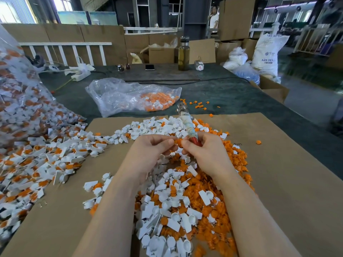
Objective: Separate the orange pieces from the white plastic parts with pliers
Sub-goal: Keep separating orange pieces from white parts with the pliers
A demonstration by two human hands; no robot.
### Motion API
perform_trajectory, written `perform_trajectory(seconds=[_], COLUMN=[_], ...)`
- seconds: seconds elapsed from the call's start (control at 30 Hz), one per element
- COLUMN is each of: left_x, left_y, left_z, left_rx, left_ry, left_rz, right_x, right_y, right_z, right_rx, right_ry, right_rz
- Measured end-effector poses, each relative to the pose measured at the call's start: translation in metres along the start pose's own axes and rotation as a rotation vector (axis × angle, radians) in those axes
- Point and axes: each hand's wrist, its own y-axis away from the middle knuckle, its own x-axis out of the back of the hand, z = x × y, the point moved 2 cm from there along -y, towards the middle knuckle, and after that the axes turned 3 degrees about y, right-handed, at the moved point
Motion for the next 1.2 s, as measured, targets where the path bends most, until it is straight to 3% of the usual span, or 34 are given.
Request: perform_trajectory(seconds=[0.2, 0.3, 0.4, 0.53, 0.67, 0.8, 1.0, 1.2], left_x=[-0.001, 0.014, 0.033, 0.03, 0.022, 0.022, 0.017, 0.008], left_y=[0.002, -0.001, -0.004, -0.008, -0.008, -0.008, -0.006, -0.002], left_z=[0.002, -0.002, -0.01, -0.018, -0.017, -0.017, -0.011, -0.005], left_rx=[-0.021, -0.049, 0.008, 0.14, 0.12, 0.101, -0.034, -0.032], left_ry=[-0.031, -0.079, -0.333, -0.708, -0.838, -0.767, -0.427, 0.137], left_rz=[0.006, 0.237, 0.418, 0.331, 0.292, 0.288, 0.302, 0.162], right_x=[-0.003, -0.003, -0.002, -0.002, -0.002, -0.002, -0.002, -0.002], right_y=[0.001, 0.001, 0.0, -0.002, -0.002, -0.002, -0.002, -0.002], right_z=[-0.003, -0.002, -0.001, 0.002, 0.003, 0.003, 0.002, 0.003], right_rx=[0.054, 0.064, 0.062, 0.038, 0.035, 0.044, 0.053, 0.062], right_ry=[0.066, 0.074, 0.067, 0.061, 0.064, 0.071, 0.058, 0.062], right_rz=[-0.01, 0.023, 0.057, 0.084, 0.093, 0.099, 0.104, 0.117])
